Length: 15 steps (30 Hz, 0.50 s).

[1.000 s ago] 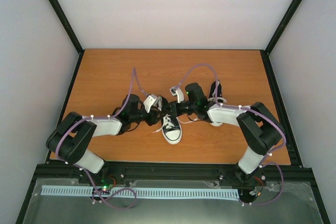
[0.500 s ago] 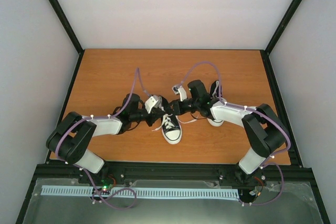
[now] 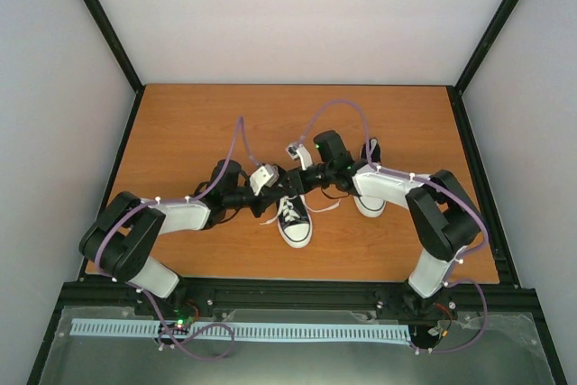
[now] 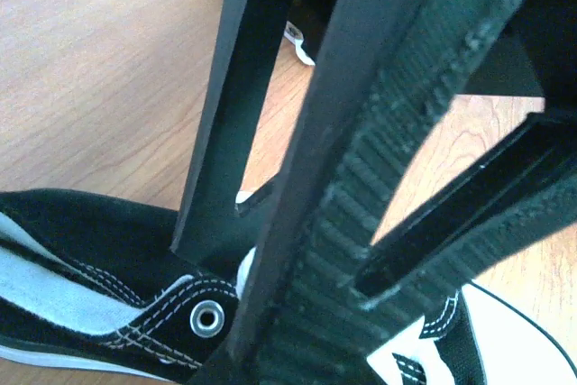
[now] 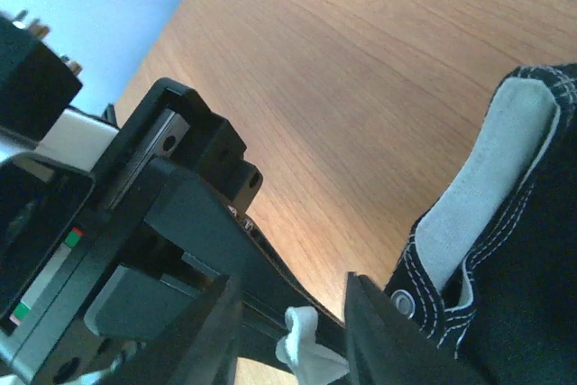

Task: Tie the shoes
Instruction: Wrap the shoelace around the shoelace.

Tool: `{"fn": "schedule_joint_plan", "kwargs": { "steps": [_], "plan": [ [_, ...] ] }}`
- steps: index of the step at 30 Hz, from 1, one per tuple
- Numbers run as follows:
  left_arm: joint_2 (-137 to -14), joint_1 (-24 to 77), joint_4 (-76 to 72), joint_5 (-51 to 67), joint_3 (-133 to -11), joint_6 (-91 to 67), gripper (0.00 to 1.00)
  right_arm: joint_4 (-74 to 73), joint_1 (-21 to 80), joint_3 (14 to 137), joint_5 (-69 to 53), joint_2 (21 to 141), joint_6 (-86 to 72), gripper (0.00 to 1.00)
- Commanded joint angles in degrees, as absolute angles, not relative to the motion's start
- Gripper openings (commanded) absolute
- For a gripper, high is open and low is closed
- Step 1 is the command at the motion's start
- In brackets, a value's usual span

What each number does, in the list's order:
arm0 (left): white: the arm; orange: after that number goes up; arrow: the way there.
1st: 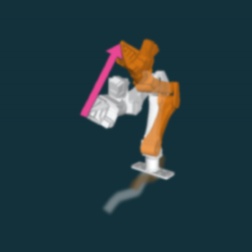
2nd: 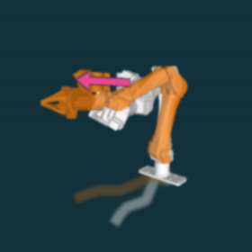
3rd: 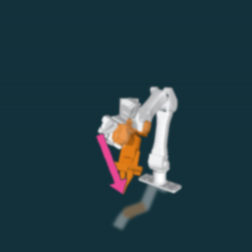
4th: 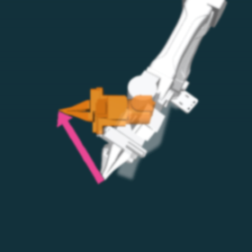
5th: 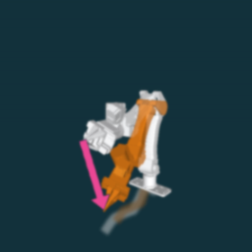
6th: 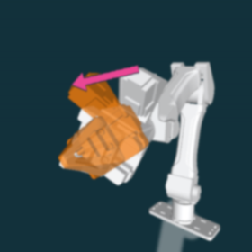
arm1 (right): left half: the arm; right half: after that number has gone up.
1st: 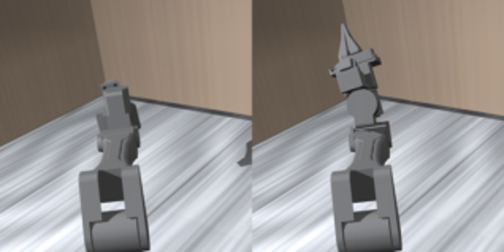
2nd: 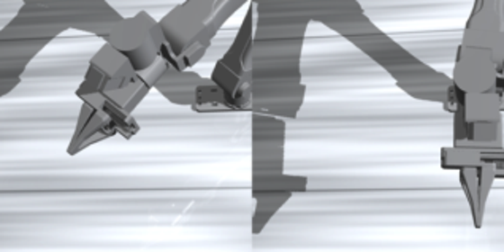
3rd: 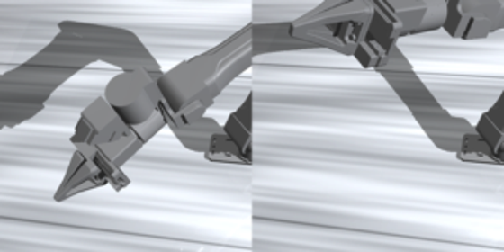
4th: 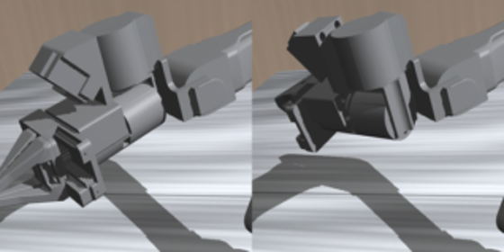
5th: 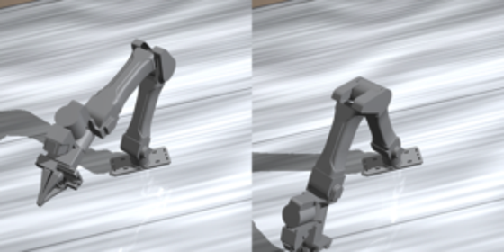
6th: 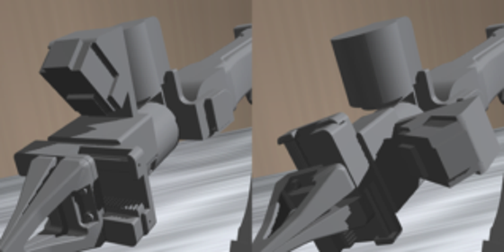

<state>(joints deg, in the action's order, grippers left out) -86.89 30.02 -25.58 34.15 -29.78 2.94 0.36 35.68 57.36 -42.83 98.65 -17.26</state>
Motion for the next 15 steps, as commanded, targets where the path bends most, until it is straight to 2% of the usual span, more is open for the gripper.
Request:
{"fn": "schedule_joint_plan", "kwargs": {
  "steps": [1, 3, 5, 6, 8, 9, 15],
  "plan": [
    [-87.8, 30.3, -25.8, 35.6, -32.4, 5.8, 0.01, -0.6, 36.5, 58.6, -44.0, 99.8, -16.4, 0.27],
    [-88.0, 30.3, -25.7, 35.7, -32.5, 5.9, 0.01, -1.5, 36.4, 58.5, -43.6, 99.3, -15.9, 0.12],
    [-88.0, 30.3, -25.7, 35.5, -32.5, 5.8, 0.01, -2.6, 36.5, 58.2, -42.1, 98.0, -15.1, 0.03],
    [-88.0, 30.3, -25.6, 35.3, -32.5, 5.7, 0.02, -2.8, 36.3, 57.8, -41.1, 97.3, -14.8, 0.03],
    [-88.2, 30.3, -25.6, 34.3, -32.3, 5.4, 0.16, -3.0, 36.0, 57.1, -40.0, 96.0, -14.7, 0.03],
    [-88.5, 30.4, -25.6, 33.6, -32.2, 5.5, 0.19, -2.9, 36.0, 56.9, -40.1, 95.7, -14.8, 0.03],
    [-89.6, 31.6, -25.4, 30.9, -32.0, 8.8, 0.24, -2.1, 35.9, 56.2, -41.1, 95.3, -16.1, 0.03]
  ]
}}
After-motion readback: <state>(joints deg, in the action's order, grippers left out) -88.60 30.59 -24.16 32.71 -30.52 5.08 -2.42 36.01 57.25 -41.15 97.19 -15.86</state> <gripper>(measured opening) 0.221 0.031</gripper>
